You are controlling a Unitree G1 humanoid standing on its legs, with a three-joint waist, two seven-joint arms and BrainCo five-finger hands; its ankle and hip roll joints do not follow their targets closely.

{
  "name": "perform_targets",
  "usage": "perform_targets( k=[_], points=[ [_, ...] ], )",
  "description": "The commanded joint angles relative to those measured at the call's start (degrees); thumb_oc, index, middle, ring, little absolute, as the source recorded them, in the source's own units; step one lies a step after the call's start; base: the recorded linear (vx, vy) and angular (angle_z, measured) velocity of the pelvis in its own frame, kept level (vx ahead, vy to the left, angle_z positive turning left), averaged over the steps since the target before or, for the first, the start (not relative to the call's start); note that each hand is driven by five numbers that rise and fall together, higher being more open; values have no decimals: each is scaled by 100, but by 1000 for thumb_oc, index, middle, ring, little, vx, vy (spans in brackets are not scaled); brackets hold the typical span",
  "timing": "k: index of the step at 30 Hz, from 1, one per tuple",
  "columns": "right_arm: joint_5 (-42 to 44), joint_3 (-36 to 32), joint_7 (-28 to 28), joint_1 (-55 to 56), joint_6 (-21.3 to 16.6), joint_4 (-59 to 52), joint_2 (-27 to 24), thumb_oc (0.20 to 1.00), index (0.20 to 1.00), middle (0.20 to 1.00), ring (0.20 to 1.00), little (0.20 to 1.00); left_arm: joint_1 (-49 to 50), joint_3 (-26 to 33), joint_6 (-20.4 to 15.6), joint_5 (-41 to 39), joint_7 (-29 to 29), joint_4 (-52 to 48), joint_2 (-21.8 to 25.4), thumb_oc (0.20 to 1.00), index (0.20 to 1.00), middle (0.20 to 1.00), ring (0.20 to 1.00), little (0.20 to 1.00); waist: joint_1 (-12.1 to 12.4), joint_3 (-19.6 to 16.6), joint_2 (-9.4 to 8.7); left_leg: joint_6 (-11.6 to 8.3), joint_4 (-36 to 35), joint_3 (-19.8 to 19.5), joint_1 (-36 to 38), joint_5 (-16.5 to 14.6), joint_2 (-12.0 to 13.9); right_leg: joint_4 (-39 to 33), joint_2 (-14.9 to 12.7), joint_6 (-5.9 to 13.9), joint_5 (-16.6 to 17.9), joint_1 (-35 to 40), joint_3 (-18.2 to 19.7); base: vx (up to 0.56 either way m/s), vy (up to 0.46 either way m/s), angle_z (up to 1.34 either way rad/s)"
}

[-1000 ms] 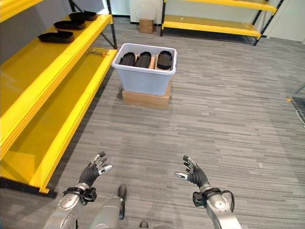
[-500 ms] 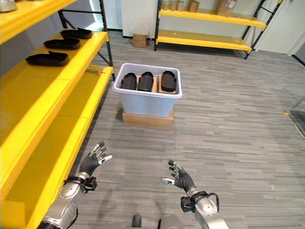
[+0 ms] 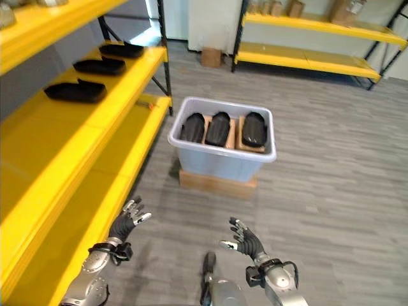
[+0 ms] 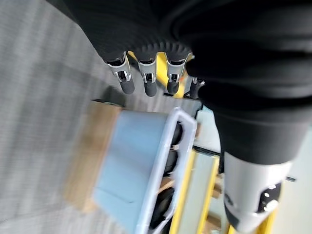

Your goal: Move parts from the plastic box to the shelf.

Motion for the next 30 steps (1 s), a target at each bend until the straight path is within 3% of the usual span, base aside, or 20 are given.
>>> perform_targets(
  k=[1,3,5,6,7,8,10,11,12,13,15,16,17,19,22,30],
  points=[
    [24,-71,-48,-260,-312,-60,-84,1000,1000,1000,1000,1000,-109,44,-305,28,-3,-272,298,1000,1000,1000,1000,1000,-115,-260,-64,8,-609,-256,-168,873,696,8,-261,1357,93,-25,-125,601,-205,-7],
    [58,-99,-68,-262,-341,-66,-122,1000,1000,1000,1000,1000,-127,35,-301,23,21,-285,314,1000,1000,1000,1000,1000,-155,-312,-23,-96,-395,-328,-209,1037,782,104,-144,1251,-81,-10,-101,294,-121,1],
    [88,-93,-103,-243,-349,-52,-173,1000,1000,1000,1000,1000,-124,19,-319,-4,84,-292,321,1000,1000,1000,1000,1000,-176,-302,11,-318,364,-337,-406,1493,880,219,48,1074,-360,121,-8,291,-118,19],
    [89,-94,-103,-243,-349,-52,-174,1000,1000,1000,1000,1000,-125,19,-320,-4,84,-291,321,1000,1000,1000,1000,1000,-176,-302,14,-322,408,-339,-429,1471,882,226,52,1069,-364,115,-10,129,-63,-7],
    [107,-77,-119,-264,-360,-48,-208,1000,1000,1000,1000,1000,-115,23,-333,-40,100,-302,319,1000,1000,1000,1000,1000,-156,-249,-38,-444,1282,-310,-828,1798,853,249,64,984,-449,206,65,160,-99,-28],
    [146,-116,-142,-303,-382,-96,-321,1000,1000,1000,1000,1000,-110,52,-350,-101,119,-344,331,1000,1000,1000,1000,1000,12,-6,-189,-598,2601,-426,-1512,2189,571,223,29,854,-541,474,237,151,-93,-50],
    [140,-135,-156,-291,-391,-139,-344,1000,1000,1000,1000,1000,-95,52,-339,-101,136,-376,327,1000,1000,1000,1000,1000,83,91,-237,-503,2899,-424,-1751,2032,491,214,5,827,-571,554,285,123,-74,-54],
    [123,-152,-210,-308,-410,-103,-366,1000,1000,1000,1000,1000,-89,46,-333,-125,126,-409,327,1000,1000,1000,1000,1000,166,206,-318,-357,2843,-310,-2140,1831,517,173,-54,830,-575,679,310,238,-80,-50],
    [123,-166,-294,-334,-413,-76,-360,1000,1000,1000,1000,1000,-47,62,-305,-169,149,-432,337,1000,1000,1000,1000,1000,280,299,-464,-99,2348,-154,-2712,1464,558,121,-137,873,-615,841,398,255,-31,-32],
    [115,-166,-303,-345,-430,-49,-339,1000,1000,1000,1000,1000,-16,65,-303,-179,146,-426,343,1000,1000,1000,1000,1000,325,296,-477,-37,1955,-97,-2803,1376,642,108,-137,901,-670,894,427,314,53,8],
    [102,-175,-322,-319,-448,-23,-286,1000,1000,1000,1000,1000,45,65,-306,-115,146,-419,364,1000,1000,1000,1000,1000,401,223,-423,-49,523,-77,-2823,1600,927,72,-83,980,-789,1037,508,254,93,-16],
    [101,-175,-322,-311,-448,-24,-288,1000,1000,1000,1000,1000,51,61,-307,-114,147,-418,362,1000,1000,1000,1000,1000,422,241,-444,-53,367,-50,-2707,1666,916,67,-101,978,-794,1073,527,316,149,-58],
    [25,-162,-325,-288,-439,25,-261,1000,1000,1000,1000,1000,87,51,-325,-70,192,-384,346,1000,1000,1000,1000,1000,484,181,-315,-145,-515,-273,-2674,2185,1121,79,-43,1027,-932,1243,598,260,160,-58],
    [-10,-133,-241,-239,-423,30,-181,1000,1000,1000,1000,1000,83,59,-347,-97,133,-358,329,1000,1000,1000,1000,1000,480,116,-262,-79,-779,-345,-2375,2060,1016,147,-71,1070,-980,1284,610,263,177,-58],
    [-34,-163,-174,-142,-373,-14,-100,1000,1000,1000,1000,1000,56,58,-340,-92,118,-380,383,1000,1000,1000,1000,1000,405,-88,-244,-24,-1109,-131,-2002,2024,919,183,-188,1170,-954,1263,632,216,159,-52],
    [-34,-59,-89,-187,-312,-84,-41,1000,1000,1000,1000,1000,111,47,-264,-107,127,-416,488,1000,1000,1000,1000,1000,406,-193,-241,184,-1091,142,-1785,1733,728,283,-410,1334,-921,1236,787,129,116,-21]
  ],
)
